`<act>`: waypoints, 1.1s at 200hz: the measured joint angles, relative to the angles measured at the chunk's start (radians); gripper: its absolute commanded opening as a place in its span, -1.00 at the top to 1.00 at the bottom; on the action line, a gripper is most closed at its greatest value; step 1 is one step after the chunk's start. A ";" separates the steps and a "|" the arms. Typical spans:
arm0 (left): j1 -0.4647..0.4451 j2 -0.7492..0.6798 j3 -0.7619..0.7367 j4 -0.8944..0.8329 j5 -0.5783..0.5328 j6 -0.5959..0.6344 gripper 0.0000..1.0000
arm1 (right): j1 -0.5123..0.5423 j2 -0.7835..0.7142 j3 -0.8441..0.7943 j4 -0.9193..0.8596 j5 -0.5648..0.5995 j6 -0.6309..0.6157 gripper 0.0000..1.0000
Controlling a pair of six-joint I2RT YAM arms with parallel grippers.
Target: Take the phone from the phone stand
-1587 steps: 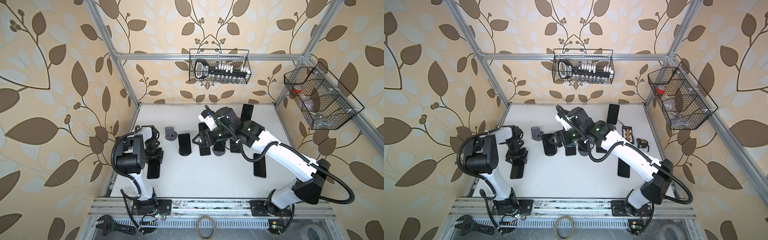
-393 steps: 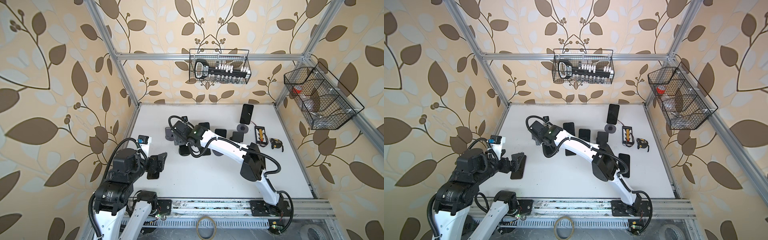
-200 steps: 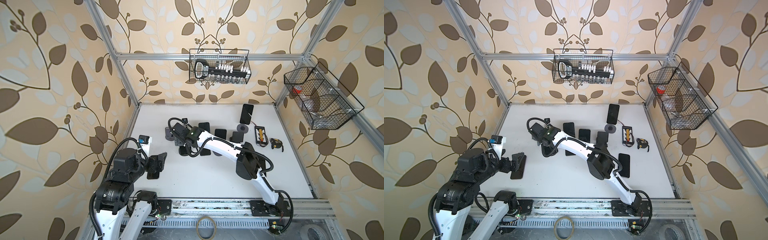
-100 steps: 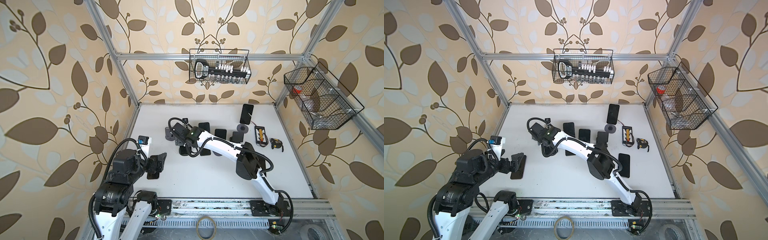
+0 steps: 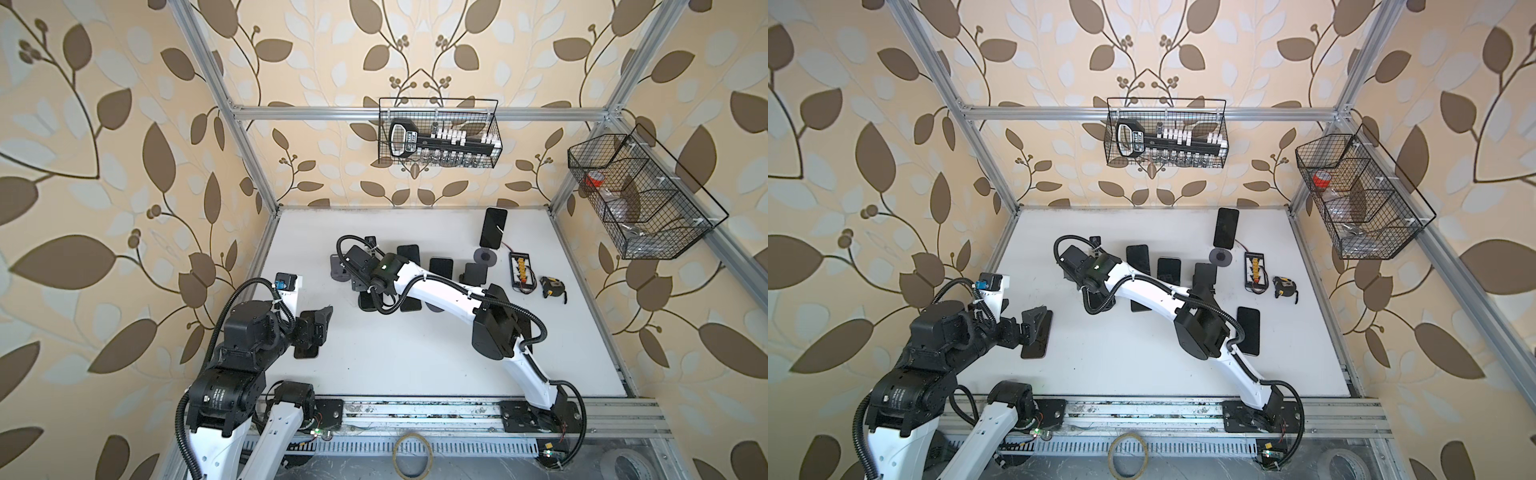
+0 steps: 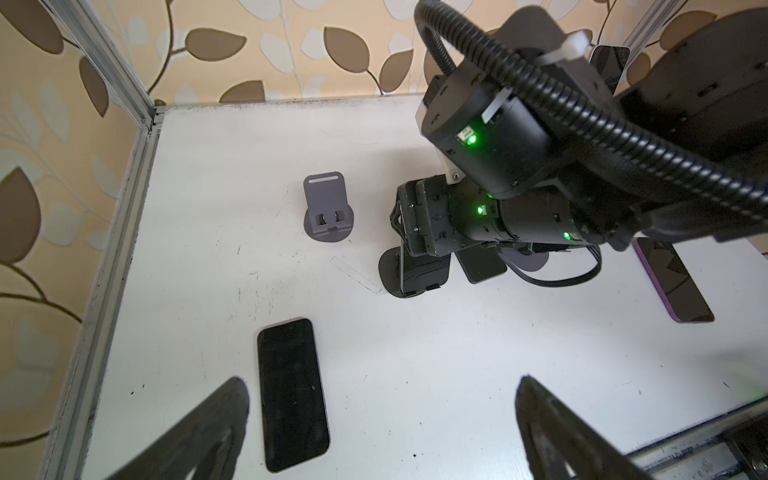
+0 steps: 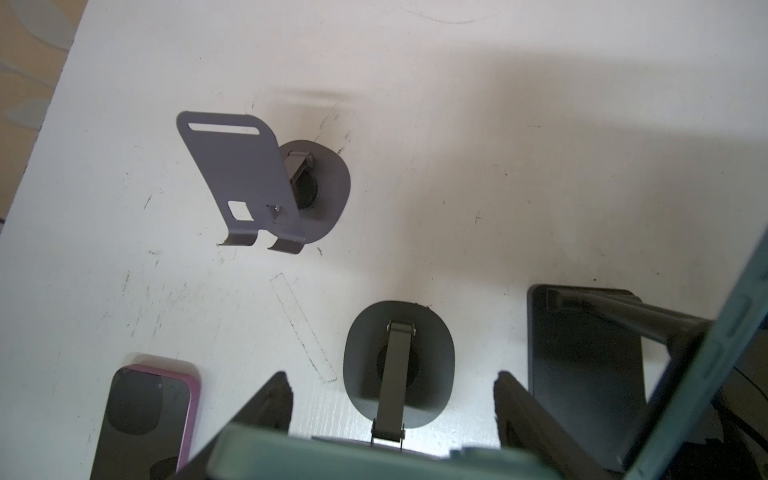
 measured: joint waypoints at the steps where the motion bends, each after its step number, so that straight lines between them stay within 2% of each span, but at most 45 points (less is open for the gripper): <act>1: 0.000 0.000 0.000 0.000 0.000 0.000 -0.98 | 0.000 0.000 0.000 0.000 0.000 0.000 -0.46; 129: 0.000 -0.004 0.000 0.000 -0.014 0.001 -0.98 | 0.016 -0.008 0.000 0.017 0.004 -0.059 -0.38; 220: -0.006 0.039 0.007 0.008 -0.037 0.001 -0.98 | 0.020 -0.082 -0.023 0.038 -0.001 -0.087 -0.36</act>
